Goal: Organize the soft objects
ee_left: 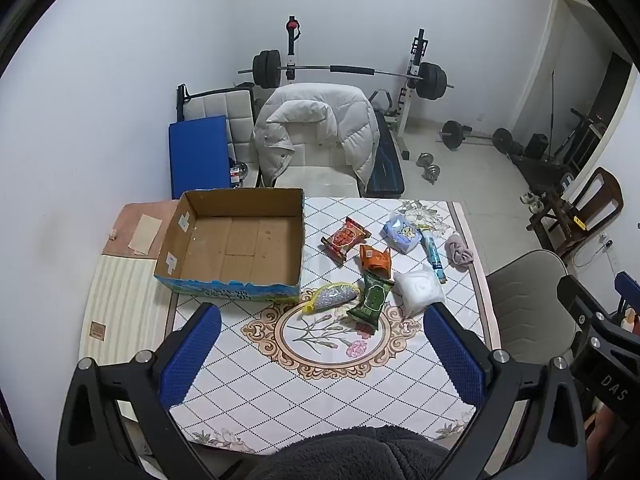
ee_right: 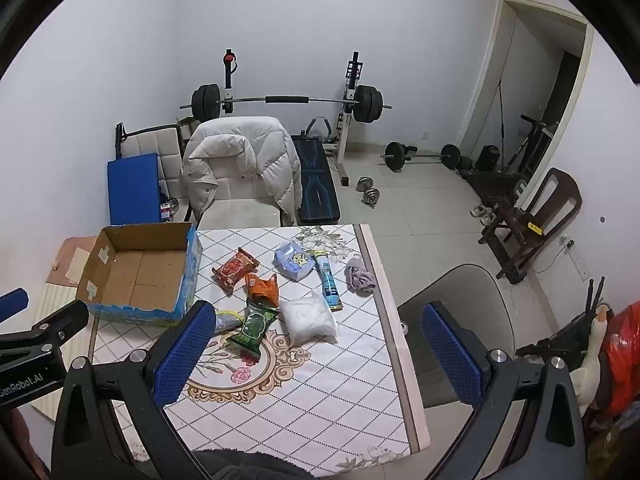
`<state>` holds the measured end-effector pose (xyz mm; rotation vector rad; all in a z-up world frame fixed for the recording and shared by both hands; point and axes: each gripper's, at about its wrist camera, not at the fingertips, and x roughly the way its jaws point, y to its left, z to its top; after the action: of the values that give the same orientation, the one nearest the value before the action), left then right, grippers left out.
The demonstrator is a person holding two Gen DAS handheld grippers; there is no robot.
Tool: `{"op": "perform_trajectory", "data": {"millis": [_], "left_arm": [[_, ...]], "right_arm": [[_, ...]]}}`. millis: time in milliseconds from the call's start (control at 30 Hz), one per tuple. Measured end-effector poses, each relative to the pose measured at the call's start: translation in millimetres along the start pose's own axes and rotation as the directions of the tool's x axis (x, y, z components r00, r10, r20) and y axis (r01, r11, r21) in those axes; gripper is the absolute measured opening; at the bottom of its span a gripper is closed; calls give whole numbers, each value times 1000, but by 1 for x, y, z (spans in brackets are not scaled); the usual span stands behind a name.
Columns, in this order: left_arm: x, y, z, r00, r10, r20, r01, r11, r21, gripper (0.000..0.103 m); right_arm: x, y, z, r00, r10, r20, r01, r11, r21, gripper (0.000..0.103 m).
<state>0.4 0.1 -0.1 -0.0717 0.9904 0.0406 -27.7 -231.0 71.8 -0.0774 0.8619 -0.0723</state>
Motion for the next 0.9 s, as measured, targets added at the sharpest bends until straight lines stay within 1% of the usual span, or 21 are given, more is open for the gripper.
{"op": "perform_trajectory", "data": {"millis": [33,267,367,800,900], "left_arm": [[-1,0,-1,1000,1,19,-1,1000,2,103],[-1,0,1,1000,-1,6,1,1000,3,103],[-1,0,0,1000,-1,15,1,1000,0,103],[-1,0,0,1000,-2,14,2,1000,1,103],[-1,0,0,1000,-1,15,1,1000,-1,103]], "right_arm": [[0,0,0,1000,0,1,0,1000,0,103],[0,1,-2,1000,-1,3,1,1000,-1,103],[0,1,-2,1000,-1,2,1,1000,0,103],[1,1,-3,1000,-2,5,2,1000,0,103],[-6,4,2,1000,-4,8,4,1000,-2,103]]}}
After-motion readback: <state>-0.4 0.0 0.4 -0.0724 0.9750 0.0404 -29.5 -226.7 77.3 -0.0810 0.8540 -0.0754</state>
